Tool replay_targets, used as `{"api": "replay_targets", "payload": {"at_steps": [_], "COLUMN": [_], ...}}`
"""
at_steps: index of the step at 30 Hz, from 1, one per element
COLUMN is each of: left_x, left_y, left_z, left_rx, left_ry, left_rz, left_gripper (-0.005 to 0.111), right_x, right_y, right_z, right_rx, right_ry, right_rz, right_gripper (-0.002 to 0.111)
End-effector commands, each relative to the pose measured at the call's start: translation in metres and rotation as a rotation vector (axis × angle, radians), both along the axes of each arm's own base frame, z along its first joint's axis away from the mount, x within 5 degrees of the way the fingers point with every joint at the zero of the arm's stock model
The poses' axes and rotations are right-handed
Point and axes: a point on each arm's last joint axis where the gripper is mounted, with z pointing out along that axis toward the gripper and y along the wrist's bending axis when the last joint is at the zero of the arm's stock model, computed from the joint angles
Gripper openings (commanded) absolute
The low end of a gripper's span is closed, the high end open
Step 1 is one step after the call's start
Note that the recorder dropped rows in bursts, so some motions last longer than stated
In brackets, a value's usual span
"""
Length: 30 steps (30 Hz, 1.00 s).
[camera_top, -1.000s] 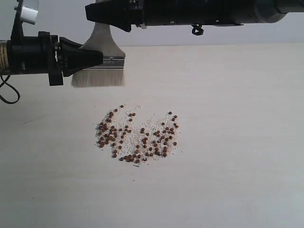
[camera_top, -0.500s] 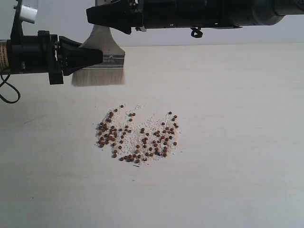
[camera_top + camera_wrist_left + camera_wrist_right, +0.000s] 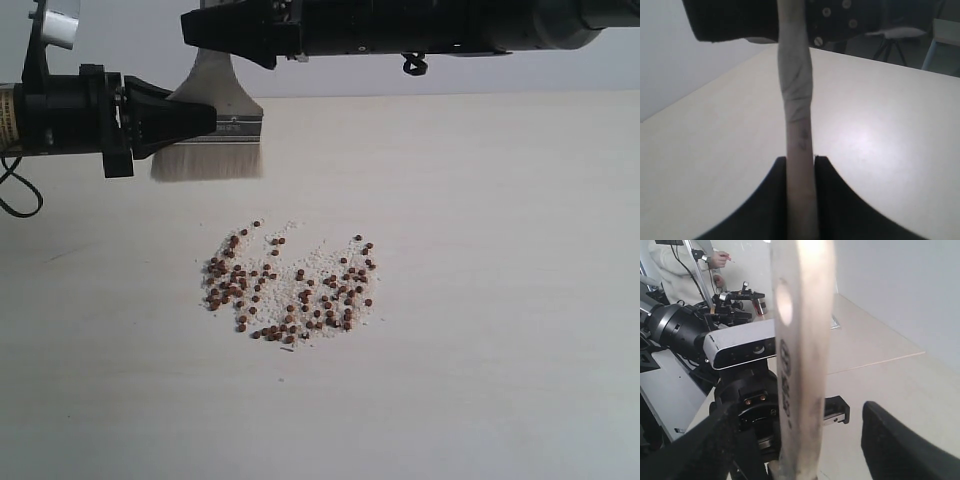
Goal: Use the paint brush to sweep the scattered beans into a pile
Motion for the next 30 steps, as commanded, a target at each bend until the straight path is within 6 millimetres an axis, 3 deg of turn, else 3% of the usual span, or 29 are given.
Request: {"api": "replay_targets", "payload": {"at_steps": [1,8,30], "left_x": [0.001,-0.001,-0.003], "left_y": [-0.003,-0.007,-0.012], "left_z": [0.005,0.005,0.006], "left_rx": [-0.035,-0.037,-0.047], "left_ry": [-0.001,0.0,0.003], "left_rz": [0.005,-0.007,-0.012], "left_gripper": [0.0,0.0,0.0], "right_x": [-0.001,0.002,0.002], "right_y": [-0.001,0.0,0.0], "right_z": [0.009,0.019,0.017], "right_rx": [0.014,0.028,0.016], "right_ry": [-0.037,-0.042,0.04], "right_rz": [0.0,0.0,0.007], "right_gripper": [0.064,0.064,0.057]}}
